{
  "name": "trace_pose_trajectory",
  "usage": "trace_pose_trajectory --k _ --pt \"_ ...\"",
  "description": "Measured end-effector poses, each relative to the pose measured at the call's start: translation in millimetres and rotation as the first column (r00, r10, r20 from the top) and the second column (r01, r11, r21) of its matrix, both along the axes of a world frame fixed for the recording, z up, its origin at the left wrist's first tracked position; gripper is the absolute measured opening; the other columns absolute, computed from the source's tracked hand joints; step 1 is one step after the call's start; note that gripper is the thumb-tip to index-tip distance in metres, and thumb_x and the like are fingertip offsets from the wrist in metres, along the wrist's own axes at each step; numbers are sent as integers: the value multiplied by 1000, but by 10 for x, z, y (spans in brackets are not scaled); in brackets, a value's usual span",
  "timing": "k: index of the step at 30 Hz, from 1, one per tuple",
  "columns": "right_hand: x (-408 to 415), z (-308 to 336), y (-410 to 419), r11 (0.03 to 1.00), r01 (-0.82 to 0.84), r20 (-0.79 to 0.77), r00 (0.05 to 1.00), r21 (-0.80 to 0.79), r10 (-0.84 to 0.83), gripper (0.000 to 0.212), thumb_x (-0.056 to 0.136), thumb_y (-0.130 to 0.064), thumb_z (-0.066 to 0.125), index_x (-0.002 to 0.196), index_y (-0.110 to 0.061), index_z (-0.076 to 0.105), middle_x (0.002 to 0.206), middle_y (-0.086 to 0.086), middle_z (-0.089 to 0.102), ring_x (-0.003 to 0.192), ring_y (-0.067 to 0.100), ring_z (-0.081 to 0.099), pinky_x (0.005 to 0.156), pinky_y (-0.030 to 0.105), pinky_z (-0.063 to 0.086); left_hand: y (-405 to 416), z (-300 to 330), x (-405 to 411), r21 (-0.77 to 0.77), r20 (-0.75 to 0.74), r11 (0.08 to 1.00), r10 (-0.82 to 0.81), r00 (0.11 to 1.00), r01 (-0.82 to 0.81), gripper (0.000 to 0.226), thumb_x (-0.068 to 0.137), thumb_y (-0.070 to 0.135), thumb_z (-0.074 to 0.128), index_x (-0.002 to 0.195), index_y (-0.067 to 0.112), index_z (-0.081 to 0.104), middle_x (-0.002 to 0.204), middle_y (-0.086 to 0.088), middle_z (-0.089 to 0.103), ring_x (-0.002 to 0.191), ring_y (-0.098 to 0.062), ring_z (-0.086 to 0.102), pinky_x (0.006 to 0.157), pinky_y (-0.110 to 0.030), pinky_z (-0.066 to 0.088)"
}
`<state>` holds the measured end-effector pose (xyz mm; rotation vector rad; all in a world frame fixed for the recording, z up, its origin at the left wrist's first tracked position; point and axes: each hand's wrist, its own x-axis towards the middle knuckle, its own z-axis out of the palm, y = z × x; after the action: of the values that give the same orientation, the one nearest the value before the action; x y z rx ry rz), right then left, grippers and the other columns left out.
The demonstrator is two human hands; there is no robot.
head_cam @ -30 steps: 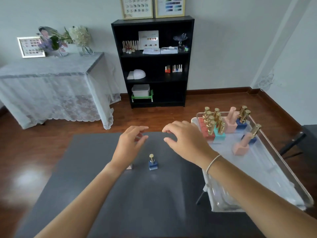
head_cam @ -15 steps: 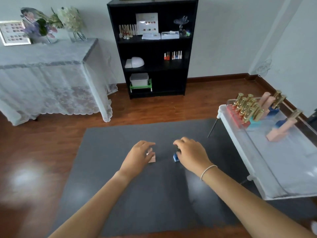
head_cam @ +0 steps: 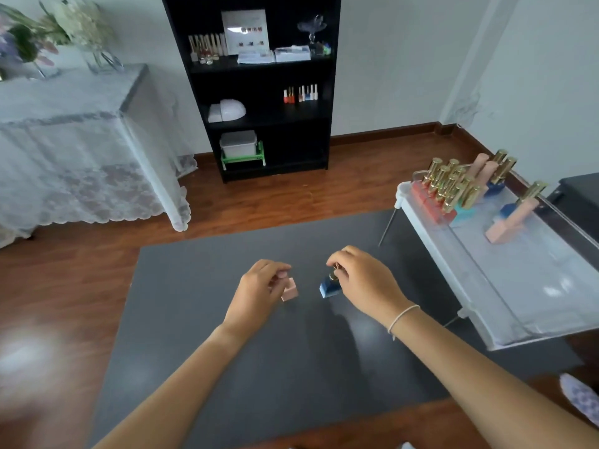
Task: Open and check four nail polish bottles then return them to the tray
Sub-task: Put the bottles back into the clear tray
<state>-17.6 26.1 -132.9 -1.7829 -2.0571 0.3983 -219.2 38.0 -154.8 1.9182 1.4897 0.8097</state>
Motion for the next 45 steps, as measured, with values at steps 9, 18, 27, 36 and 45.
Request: trace_pose_trajectory --k 9,18,27,36,45 --pt "639 1059 -267 957 15 -321 944 289 82 17 83 -4 61 97 -12 66 84 -2 60 65 10 54 63 14 45 -52 938 564 162 278 987 -45 959 0 25 81 6 65 95 27 64 89 9 68 79 1 61 71 -4 44" --pt "1779 1570 -550 924 122 -404 914 364 38 20 80 1 62 96 -10 67 94 2 64 75 12 58 66 15 47 -165 1578 1691 257 385 958 -222 896 127 29 80 8 67 92 34 63 83 1 68 75 -8 62 72 -20 54" --pt "2689 1371 -587 944 119 -360 933 309 0 22 80 0 63 99 -12 66 91 -1 63 78 17 60 67 24 51 -251 1404 2704 210 314 949 -295 903 237 28 81 6 67 99 27 65 80 11 63 71 3 58 64 -7 46" --pt "3085 1034 -349 970 15 -272 961 242 53 23 83 -6 62 105 -13 64 95 1 63 78 13 61 66 20 53 -184 1079 3197 176 106 954 -265 959 244 23 84 7 61 105 15 67 94 6 61 81 0 59 74 -8 48" --pt "3153 854 -77 965 -19 -249 965 262 86 22 84 -6 61 106 -11 63 98 4 63 74 8 56 63 6 46 -80 1024 3383 186 -37 959 -212 977 215 19 86 6 58 104 8 65 102 -7 63 87 -13 58 81 -18 50"
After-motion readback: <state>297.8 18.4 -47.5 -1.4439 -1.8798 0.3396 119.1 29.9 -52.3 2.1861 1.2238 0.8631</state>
